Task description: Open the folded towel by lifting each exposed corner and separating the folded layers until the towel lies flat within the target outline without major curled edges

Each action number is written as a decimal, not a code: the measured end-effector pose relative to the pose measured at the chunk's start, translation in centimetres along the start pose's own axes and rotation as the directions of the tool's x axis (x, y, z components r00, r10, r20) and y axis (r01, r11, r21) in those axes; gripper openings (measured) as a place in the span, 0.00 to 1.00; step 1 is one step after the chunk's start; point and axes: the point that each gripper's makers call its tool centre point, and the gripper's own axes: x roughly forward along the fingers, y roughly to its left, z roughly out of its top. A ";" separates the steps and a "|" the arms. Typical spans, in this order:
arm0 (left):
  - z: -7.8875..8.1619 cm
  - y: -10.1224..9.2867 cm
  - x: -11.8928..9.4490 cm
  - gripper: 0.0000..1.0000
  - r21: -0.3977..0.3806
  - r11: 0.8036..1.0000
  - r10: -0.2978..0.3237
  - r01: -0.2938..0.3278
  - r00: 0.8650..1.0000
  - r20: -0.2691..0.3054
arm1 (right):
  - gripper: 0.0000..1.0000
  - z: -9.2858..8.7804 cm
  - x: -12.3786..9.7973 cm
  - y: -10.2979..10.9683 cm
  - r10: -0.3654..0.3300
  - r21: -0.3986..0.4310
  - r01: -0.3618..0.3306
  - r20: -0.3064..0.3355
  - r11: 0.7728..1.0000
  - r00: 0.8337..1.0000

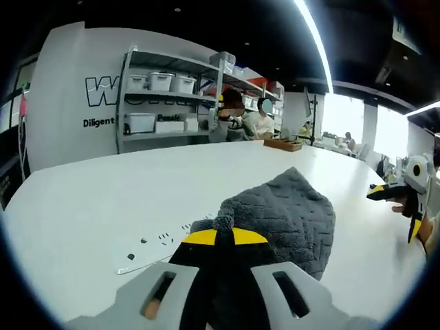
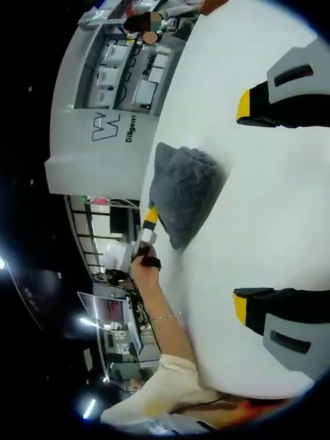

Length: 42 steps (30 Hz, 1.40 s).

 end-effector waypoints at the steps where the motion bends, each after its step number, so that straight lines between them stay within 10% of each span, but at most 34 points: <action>1: 0.2 -0.3 -0.2 0.04 -0.003 1.000 -0.004 0.004 1.000 0.005 | 0.98 0.0 0.0 0.0 -0.001 0.001 0.001 0.000 1.000 1.000; 21: 2.6 -5.0 -3.6 0.04 0.266 0.962 -0.063 0.063 0.998 -0.011 | 0.98 0.4 -0.2 -0.1 -0.010 -0.004 0.010 0.008 1.000 1.000; 26: 2.9 -6.9 -4.4 0.04 0.430 0.899 -0.086 0.088 0.996 -0.024 | 0.98 0.4 -0.3 -0.1 -0.012 -0.005 0.012 0.006 1.000 1.000; 31: 2.6 -9.6 -5.6 0.04 0.623 0.773 -0.098 0.120 0.993 -0.070 | 0.98 0.1 -0.1 -0.2 -0.011 -0.004 0.011 -0.002 1.000 1.000; 42: 1.6 -12.1 -7.7 0.04 0.684 0.711 -0.136 0.163 0.986 -0.094 | 0.98 -0.1 0.0 -0.4 -0.016 -0.003 0.016 -0.014 1.000 1.000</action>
